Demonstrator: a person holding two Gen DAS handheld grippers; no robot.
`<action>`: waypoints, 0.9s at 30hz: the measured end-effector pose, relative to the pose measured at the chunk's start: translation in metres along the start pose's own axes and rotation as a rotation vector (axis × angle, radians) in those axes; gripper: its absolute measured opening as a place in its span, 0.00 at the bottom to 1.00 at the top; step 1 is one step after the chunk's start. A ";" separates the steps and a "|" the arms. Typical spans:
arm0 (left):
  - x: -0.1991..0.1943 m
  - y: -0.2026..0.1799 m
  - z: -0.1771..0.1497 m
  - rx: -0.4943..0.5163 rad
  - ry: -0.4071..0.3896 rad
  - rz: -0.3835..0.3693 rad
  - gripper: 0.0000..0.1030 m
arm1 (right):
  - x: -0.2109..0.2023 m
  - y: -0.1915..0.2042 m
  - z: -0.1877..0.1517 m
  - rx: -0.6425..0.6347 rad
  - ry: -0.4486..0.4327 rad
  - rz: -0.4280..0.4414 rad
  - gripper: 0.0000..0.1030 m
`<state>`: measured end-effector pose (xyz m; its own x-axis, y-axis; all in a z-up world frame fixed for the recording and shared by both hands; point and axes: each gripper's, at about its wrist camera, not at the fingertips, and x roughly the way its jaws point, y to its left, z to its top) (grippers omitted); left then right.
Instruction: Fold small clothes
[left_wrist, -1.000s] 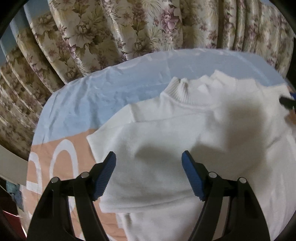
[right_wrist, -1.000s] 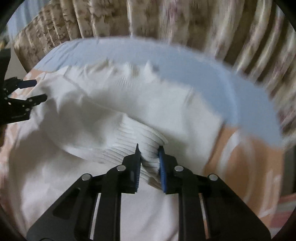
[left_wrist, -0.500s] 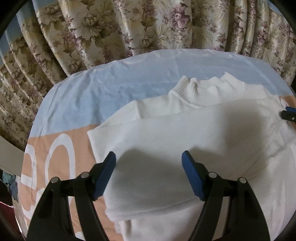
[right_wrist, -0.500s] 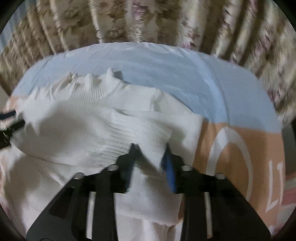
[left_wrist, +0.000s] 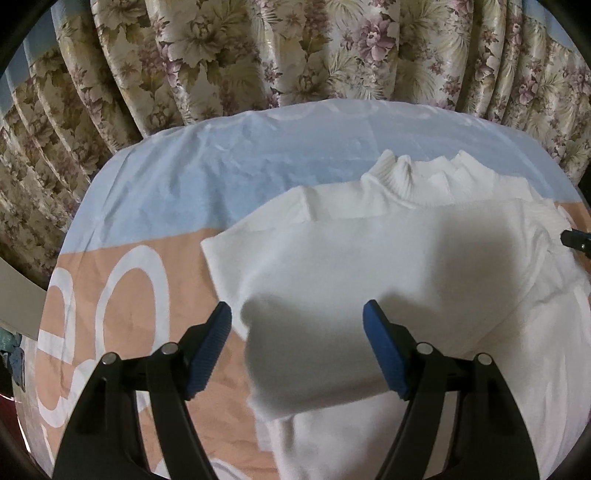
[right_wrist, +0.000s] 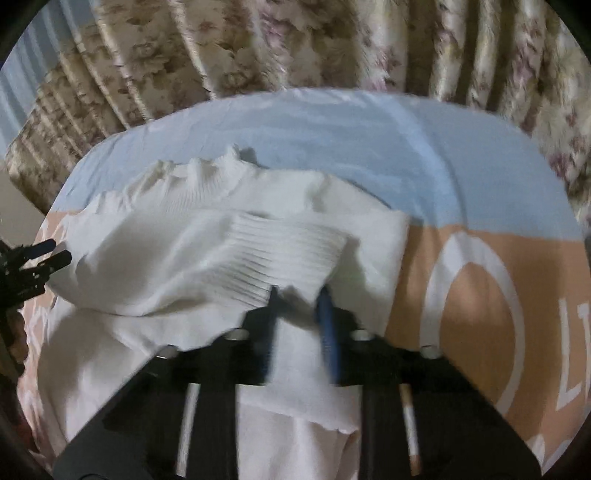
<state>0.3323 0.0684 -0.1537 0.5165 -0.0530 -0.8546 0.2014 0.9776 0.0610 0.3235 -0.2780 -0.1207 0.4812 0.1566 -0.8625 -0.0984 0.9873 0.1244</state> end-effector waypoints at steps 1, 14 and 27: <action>-0.001 0.003 0.000 -0.009 -0.002 -0.004 0.72 | -0.003 0.004 -0.002 -0.023 -0.012 -0.008 0.11; 0.002 0.029 -0.009 -0.064 0.046 -0.049 0.73 | -0.016 -0.027 -0.030 0.020 0.005 -0.078 0.02; -0.003 0.002 -0.015 0.026 0.044 -0.045 0.73 | -0.027 0.009 -0.016 -0.067 -0.090 -0.019 0.06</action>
<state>0.3188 0.0740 -0.1588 0.4699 -0.0872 -0.8784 0.2449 0.9689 0.0348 0.2953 -0.2733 -0.1041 0.5598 0.1420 -0.8164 -0.1445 0.9868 0.0725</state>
